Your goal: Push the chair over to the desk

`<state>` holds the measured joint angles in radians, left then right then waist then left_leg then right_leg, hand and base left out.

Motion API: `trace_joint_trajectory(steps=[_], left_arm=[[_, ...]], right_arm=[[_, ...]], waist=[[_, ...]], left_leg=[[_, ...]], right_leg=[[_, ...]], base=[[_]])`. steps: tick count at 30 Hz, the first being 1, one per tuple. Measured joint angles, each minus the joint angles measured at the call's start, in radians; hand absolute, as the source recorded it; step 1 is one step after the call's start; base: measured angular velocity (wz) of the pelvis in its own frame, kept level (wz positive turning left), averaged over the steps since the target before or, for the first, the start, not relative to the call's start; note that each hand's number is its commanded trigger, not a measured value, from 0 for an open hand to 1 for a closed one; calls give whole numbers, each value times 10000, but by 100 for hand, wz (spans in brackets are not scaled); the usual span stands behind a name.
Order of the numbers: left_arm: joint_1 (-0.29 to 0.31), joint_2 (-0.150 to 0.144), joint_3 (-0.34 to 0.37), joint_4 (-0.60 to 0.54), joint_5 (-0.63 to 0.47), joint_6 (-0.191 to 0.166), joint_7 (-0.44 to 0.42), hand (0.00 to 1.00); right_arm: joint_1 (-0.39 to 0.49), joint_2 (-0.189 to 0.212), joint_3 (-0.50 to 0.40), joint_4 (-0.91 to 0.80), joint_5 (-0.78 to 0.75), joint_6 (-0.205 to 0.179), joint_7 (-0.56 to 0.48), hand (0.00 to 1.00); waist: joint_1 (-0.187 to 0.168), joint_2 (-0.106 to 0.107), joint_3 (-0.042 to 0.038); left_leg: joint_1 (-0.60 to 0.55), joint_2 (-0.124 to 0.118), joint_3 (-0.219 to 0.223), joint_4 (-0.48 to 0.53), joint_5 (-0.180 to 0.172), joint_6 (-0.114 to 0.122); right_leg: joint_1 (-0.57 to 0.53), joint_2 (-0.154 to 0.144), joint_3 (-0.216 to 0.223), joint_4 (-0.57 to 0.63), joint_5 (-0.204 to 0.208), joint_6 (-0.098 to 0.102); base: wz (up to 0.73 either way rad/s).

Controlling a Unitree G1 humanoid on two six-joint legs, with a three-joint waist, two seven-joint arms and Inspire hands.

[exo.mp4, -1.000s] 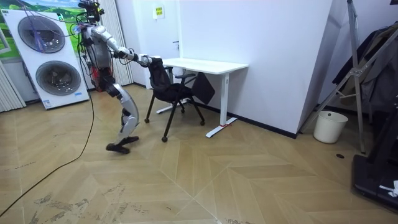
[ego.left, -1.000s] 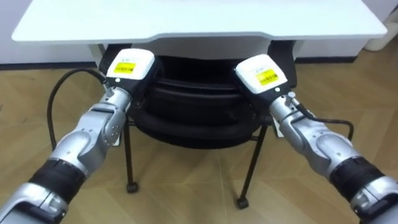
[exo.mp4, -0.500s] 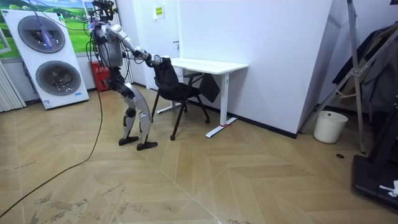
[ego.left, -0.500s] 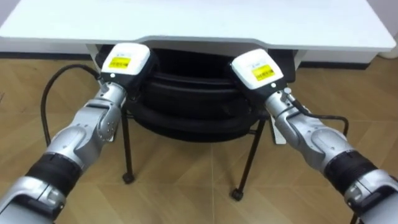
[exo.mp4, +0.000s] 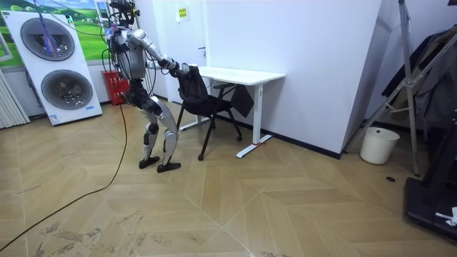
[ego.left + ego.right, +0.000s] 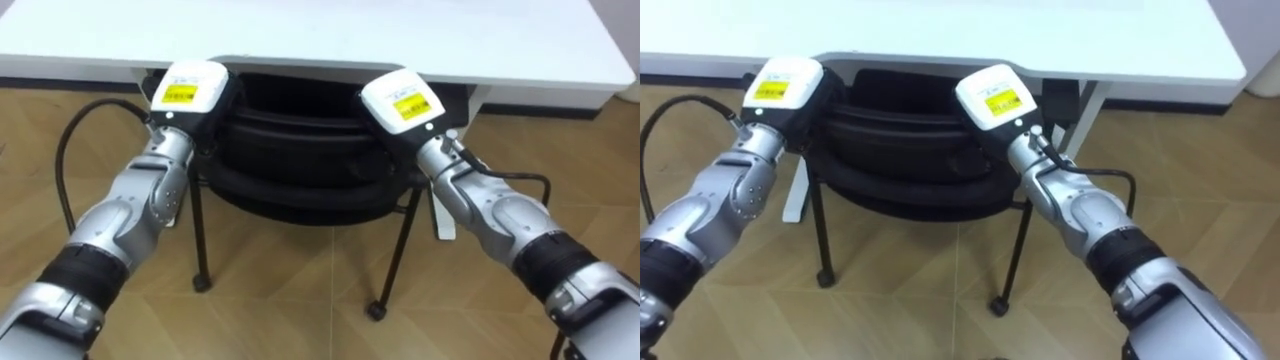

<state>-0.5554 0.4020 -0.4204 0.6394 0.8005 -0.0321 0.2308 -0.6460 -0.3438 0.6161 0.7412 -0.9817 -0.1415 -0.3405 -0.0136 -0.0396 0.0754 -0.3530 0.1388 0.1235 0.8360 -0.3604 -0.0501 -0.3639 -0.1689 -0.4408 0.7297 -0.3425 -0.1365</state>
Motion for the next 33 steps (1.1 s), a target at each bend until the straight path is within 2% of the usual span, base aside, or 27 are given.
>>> trace_joint_trajectory(steps=[1, 2, 3, 5, 7, 10, 12, 14, 15, 16, 17, 19, 21, 24, 26, 27, 28, 29, 33], left_arm=[[13, -78, -61, 25, -7, 70, 45, 100], [-5, -184, -64, 132, -7, 83, 128, 100], [-20, -268, -70, 181, -2, 103, 170, 100], [-52, -420, -273, 263, 11, 246, 262, 100], [-20, -440, -277, 204, 16, 352, 268, 100], [59, -466, -304, 41, 16, 473, 302, 100], [102, -474, -250, 30, 8, 490, 302, 100], [189, -494, -196, 22, 9, 492, 302, 100], [201, -495, -196, 21, 8, 492, 300, 100], [222, -509, -202, 18, 8, 499, 281, 0], [229, -523, -218, 19, 8, 527, 235, 0], [241, -543, -232, 13, 9, 550, 190, 0], [273, -529, -228, -4, 8, 590, 107, 0], [434, -693, -92, -360, -55, 831, -583, 0], [650, -1013, -90, -740, -295, 872, -1233, 0], [727, -1108, -93, -824, -323, 875, -1318, 0], [776, -1255, -93, -974, -352, 893, -1414, 0], [820, -1275, -93, -1162, -465, 910, -1601, 0], [969, -1417, -97, -1252, -711, 901, -1754, 0]], right_arm=[[35, 1, 1, -9, -7, -6, 16, 100], [54, -43, -5, -6, -10, -45, 52, 100], [77, -84, -28, -6, -20, -84, 63, 100], [181, -151, -94, 10, -57, -111, 55, 100], [184, -278, -94, 6, -65, -136, 50, 100], [193, -257, -90, -77, -79, -137, 46, 100], [192, -253, -78, -77, -140, -136, 47, 100], [199, -210, -86, -75, -316, -126, 48, 100], [206, -206, -91, -76, -346, -123, 47, 100], [238, -212, -96, -99, -391, -121, 47, 17], [258, -211, -97, -105, -423, -107, 47, 0], [312, -207, -112, -137, -461, -68, 45, 0], [390, -143, -111, -200, -462, 124, 105, 0], [487, -104, -154, -376, -396, 542, 796, 0], [676, 22, -376, -380, -220, 829, 1346, 0], [730, 61, -435, -381, -110, 911, 1467, 0], [797, 115, -537, -385, 61, 1072, 1646, 0], [798, 189, -666, -408, 108, 1198, 1859, 0], [883, 258, -845, -412, 513, 1295, 2349, 0]], waist=[[-69, 1, -12], [-110, 3, -4], [-200, 32, -6], [-455, 41, -4], [-481, 31, -10], [-492, 34, -14], [-349, 34, -20], [-336, 162, -99], [-349, 184, -112], [-365, 238, -151], [-367, 271, -170], [-366, 284, -183], [-363, 279, -189], [-365, 339, -399], [-290, 429, -528], [-228, 447, -553], [-161, 455, -560], [-138, 450, -567], [-78, 445, -566]], left_leg=[[80, 383, 391, 575, 96, 123], [314, 667, 595, 488, 134, 89], [336, 676, 628, 328, 149, 67], [489, 511, 733, -60, 158, 42], [735, 310, 776, -653, 158, 42], [1105, 47, 746, -1617, 158, 46], [1451, -103, 889, -2295, 160, 49], [1601, -149, 845, -2809, 278, 18], [1624, -161, 836, -2905, 332, 23], [1646, -191, 822, -3019, 396, 27], [1674, -268, 748, -3114, 458, 34], [1763, -316, 724, -3349, 553, 45], [1909, -326, 744, -3576, 643, 49], [2123, -322, 830, -3838, 717, 87], [2388, -331, 832, -4153, 835, 123], [2447, -348, 863, -4273, 885, 130], [2560, -402, 880, -4498, 998, 162], [2652, -458, 887, -4725, 1100, 178], [3148, -504, 981, -5340, 1328, 224]], right_leg=[[121, -86, -91, 27, -34, 13], [230, -203, -206, 0, -35, 55], [285, -259, -295, -37, -27, 107], [418, -358, -307, -120, -1, 322], [424, -414, -246, -306, 138, 375], [420, -393, -184, -621, 504, 358], [406, -344, -18, -798, 647, 358], [455, -174, 21, -1246, 940, 345], [478, -149, 9, -1346, 1018, 348], [513, -104, 4, -1488, 1104, 356], [555, -83, 4, -1592, 1165, 364], [620, -50, 7, -1777, 1266, 388], [738, -10, 5, -1970, 1363, 401], [916, 36, 17, -2210, 1476, 457], [1202, 160, 16, -2651, 1675, 525], [1248, 184, 30, -2760, 1743, 542], [1363, 242, 27, -3020, 1885, 564], [1456, 293, 32, -3235, 2023, 583], [1855, 372, 43, -3696, 2283, 667]], base=[[37], [31], [40], [39], [6], [-4], [-21], [-15], [-4], [0], [0], [0], [0], [-2], [-2], [-4], [-5], [0], [-3]])
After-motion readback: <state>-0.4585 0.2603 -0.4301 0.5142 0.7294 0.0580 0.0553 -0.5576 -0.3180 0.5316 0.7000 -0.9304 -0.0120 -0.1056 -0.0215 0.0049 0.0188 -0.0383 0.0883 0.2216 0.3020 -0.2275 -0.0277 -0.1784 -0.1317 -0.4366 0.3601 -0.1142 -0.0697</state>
